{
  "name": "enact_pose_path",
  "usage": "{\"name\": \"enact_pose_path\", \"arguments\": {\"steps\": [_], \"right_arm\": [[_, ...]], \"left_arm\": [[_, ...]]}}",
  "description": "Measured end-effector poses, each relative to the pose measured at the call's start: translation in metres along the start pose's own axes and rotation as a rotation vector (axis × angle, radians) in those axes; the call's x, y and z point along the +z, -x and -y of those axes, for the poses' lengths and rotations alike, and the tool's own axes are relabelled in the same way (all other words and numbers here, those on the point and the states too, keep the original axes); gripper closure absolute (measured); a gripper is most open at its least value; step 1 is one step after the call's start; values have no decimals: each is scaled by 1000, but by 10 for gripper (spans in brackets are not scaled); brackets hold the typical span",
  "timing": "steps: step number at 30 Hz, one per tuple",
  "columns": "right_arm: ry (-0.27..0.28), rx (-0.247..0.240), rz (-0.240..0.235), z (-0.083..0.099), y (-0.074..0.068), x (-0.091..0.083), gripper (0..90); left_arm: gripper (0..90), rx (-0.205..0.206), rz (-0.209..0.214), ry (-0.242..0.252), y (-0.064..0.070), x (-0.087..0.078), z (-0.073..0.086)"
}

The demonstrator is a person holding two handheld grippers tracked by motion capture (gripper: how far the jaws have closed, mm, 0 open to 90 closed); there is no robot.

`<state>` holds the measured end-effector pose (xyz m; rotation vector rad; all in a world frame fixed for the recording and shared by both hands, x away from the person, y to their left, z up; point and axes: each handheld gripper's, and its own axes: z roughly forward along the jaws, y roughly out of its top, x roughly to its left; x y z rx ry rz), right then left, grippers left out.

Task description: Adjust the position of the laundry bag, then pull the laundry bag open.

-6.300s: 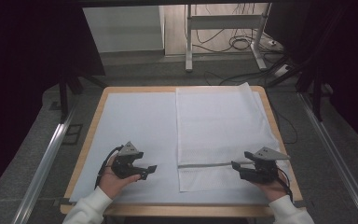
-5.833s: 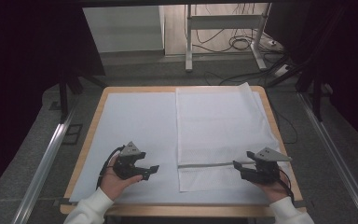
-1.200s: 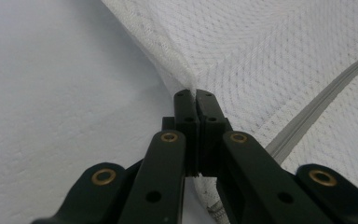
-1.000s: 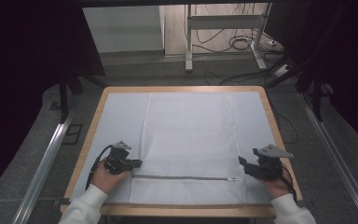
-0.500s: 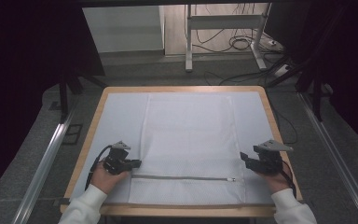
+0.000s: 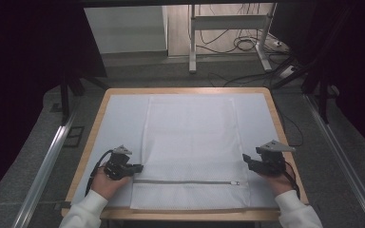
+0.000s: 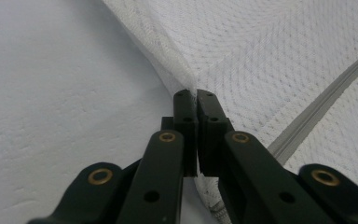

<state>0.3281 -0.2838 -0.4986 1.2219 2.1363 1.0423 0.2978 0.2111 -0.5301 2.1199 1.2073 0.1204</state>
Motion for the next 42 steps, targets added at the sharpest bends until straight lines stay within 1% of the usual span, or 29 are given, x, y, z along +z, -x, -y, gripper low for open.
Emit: {"name": "enact_pose_path", "arguments": {"steps": [1,2,4,5,6,7,8,9,10,11,13,15,16,17,18,21,22,23,27,29,31,33,34,35,36,37,38,40,42], "right_arm": [[1,0,1,0,0,0,366],[1,3,3,0,1,-1,366],[5,6,0,0,1,-2,366],[5,6,0,0,1,-2,366],[13,5,-8,0,2,-4,367],[15,5,-10,-1,2,-4,366],[17,4,-13,-1,1,-6,366],[19,5,-17,-1,1,-6,367],[19,5,-17,-1,1,-6,367],[23,3,-26,0,0,-10,376],[22,2,-32,2,-1,-12,391],[24,0,-48,3,-2,-15,415],[27,-4,-55,4,-3,-17,427],[27,-10,-61,5,-5,-20,443],[29,-16,-67,6,-6,-21,452],[30,-26,-81,9,-12,-27,460],[30,-26,-81,9,-12,-27,460],[33,-36,-90,10,-17,-31,462],[36,-61,-110,12,-27,-37,493],[34,-74,-117,15,-31,-41,530],[32,-82,-124,19,-33,-45,602],[32,-82,-131,22,-33,-48,669],[32,-82,-131,22,-33,-48,669],[29,-86,-144,24,-34,-52,736],[29,-86,-144,24,-34,-52,736],[24,-92,-157,26,-34,-54,797],[21,-92,-166,27,-35,-55,813],[16,-97,-174,29,-36,-56,844],[8,-109,-182,31,-38,-56,851]], "left_arm": [[803,0,0,0,0,0,0],[687,7,-27,16,1,-1,1],[455,18,-31,40,2,-3,2],[411,18,-31,40,2,-3,2],[353,28,-34,80,4,-8,-1],[330,38,-42,103,7,-10,-3],[312,46,-44,116,9,-11,-5],[304,59,-44,131,12,-12,-7],[297,59,-44,131,12,-12,-7],[290,78,-41,149,18,-13,-11],[284,92,-22,149,24,-11,-15],[283,104,-9,148,30,-10,-17],[282,104,-9,148,30,-10,-17],[282,113,13,151,35,-9,-21],[282,118,27,156,39,-10,-23],[280,122,69,163,48,-9,-30],[276,122,69,163,48,-9,-30],[274,122,80,165,52,-8,-33],[274,131,86,163,62,-5,-39],[275,144,92,162,68,-4,-43],[276,158,101,167,75,-3,-48],[277,165,103,166,77,-2,-50],[277,178,108,161,81,0,-53],[285,190,117,157,86,4,-59],[288,190,117,157,86,4,-59],[292,197,120,149,90,8,-63],[295,205,128,145,97,14,-68],[303,215,139,137,103,18,-72],[305,225,144,127,109,23,-75]]}}
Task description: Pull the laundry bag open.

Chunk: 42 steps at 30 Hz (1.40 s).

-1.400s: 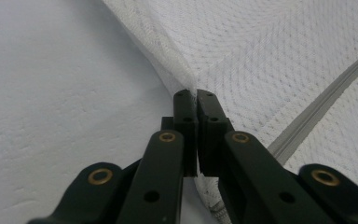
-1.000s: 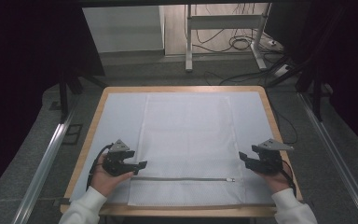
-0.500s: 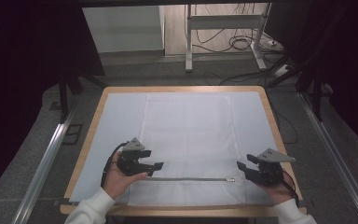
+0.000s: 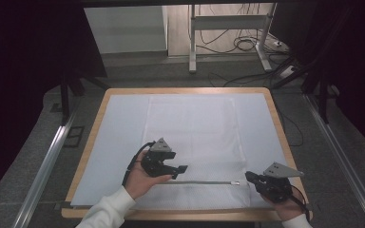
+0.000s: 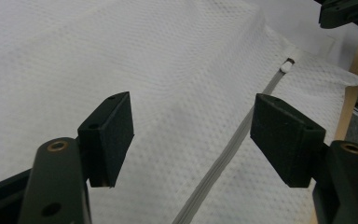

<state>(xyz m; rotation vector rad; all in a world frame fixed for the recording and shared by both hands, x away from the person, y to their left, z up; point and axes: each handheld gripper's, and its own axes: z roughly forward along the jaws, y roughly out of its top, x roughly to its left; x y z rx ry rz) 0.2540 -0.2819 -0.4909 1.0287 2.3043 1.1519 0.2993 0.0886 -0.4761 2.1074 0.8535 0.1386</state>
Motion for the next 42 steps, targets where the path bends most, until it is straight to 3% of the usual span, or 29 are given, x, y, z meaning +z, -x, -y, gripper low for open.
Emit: {"name": "enact_pose_path", "arguments": {"steps": [18,27,35,38,42], "right_arm": [[-61,-41,-59,11,-13,5,888],[-84,-53,-72,16,-16,3,888],[-116,-65,-85,20,-21,5,888],[-126,-82,-86,21,-23,5,888],[-134,-93,-86,22,-24,6,888]], "left_arm": [[347,29,42,-22,18,24,-16],[393,84,88,-68,36,50,-25],[452,99,128,-88,47,69,-34],[474,65,181,-112,53,79,-38],[494,43,185,-118,60,88,-39]]}}
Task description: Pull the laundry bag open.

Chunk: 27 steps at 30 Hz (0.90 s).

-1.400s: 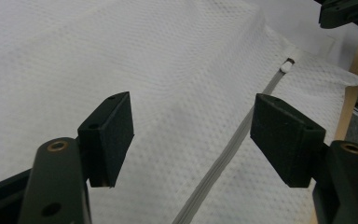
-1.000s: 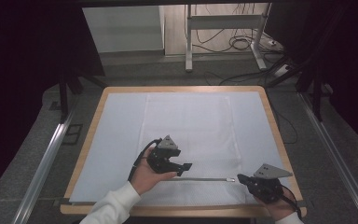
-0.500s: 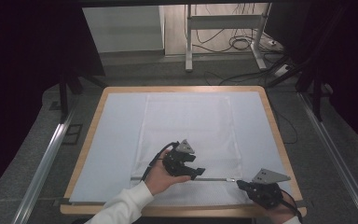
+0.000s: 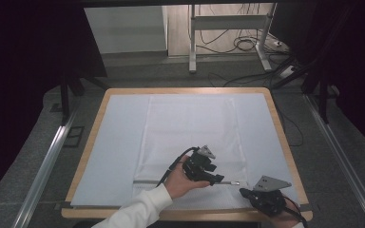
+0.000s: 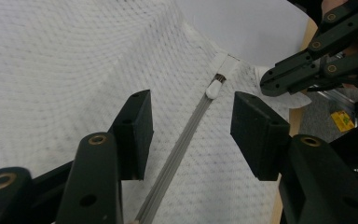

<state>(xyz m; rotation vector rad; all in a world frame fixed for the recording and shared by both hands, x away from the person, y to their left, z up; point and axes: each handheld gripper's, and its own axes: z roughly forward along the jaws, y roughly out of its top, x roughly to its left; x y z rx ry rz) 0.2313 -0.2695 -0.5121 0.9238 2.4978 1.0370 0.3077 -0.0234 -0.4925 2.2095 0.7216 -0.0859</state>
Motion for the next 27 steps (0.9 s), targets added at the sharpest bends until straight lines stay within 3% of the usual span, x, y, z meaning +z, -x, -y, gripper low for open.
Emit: {"name": "enact_pose_path", "arguments": {"steps": [7,14,21,27], "right_arm": [[-14,0,-5,2,0,1,887],[-30,-5,2,5,1,1,887],[-34,-9,0,6,2,2,887],[-36,-11,-1,5,1,2,887]], "left_arm": [[542,-22,25,-18,6,11,-2],[611,-77,92,-59,7,30,-6],[623,-115,115,-73,6,40,-7],[618,-119,123,-78,8,45,-9]]}}
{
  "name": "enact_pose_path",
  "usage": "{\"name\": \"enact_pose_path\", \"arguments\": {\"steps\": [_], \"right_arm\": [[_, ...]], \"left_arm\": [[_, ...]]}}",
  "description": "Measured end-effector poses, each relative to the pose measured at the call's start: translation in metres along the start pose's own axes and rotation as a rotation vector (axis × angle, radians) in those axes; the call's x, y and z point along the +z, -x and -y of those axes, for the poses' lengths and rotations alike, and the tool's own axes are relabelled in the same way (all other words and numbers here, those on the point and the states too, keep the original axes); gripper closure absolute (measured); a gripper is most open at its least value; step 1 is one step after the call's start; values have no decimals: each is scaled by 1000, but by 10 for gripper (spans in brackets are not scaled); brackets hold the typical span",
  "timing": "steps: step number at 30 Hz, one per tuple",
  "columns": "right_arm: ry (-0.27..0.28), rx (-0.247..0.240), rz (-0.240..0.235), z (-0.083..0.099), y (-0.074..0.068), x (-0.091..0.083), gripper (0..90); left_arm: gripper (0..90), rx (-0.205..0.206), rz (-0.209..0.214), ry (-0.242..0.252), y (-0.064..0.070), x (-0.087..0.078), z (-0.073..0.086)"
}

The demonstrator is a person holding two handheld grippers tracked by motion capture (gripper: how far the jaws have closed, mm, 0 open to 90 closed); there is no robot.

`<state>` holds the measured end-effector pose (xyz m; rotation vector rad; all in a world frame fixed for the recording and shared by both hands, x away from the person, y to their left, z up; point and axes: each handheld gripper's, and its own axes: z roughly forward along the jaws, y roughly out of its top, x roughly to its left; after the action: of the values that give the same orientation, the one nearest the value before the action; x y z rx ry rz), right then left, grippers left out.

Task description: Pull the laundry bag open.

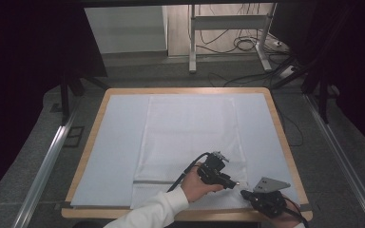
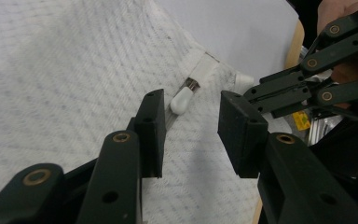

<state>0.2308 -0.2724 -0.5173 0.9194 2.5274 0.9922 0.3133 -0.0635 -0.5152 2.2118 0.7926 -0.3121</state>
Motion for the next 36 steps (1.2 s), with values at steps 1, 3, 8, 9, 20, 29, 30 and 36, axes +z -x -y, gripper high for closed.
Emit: {"name": "enact_pose_path", "arguments": {"steps": [1,3,8,9,20,29,30,36], "right_arm": [[-1,-1,0,0,0,0,887],[-1,-2,0,0,0,0,887],[-2,-3,-1,0,0,0,886],[-3,-3,-1,0,0,0,886],[-10,-11,-1,0,0,2,886],[-10,-13,-2,0,0,2,886],[-9,-13,-1,0,0,2,886],[-9,-15,0,0,0,2,886]], "left_arm": [[617,-1,0,-1,1,2,0],[617,1,-2,-11,2,4,0],[623,-13,6,-9,0,9,-1],[622,-13,0,-7,0,8,-1],[662,-54,26,-5,-5,15,-6],[714,-35,31,-14,0,15,-6],[718,-33,31,-22,1,17,-6],[768,-25,10,-16,1,18,-6]]}}
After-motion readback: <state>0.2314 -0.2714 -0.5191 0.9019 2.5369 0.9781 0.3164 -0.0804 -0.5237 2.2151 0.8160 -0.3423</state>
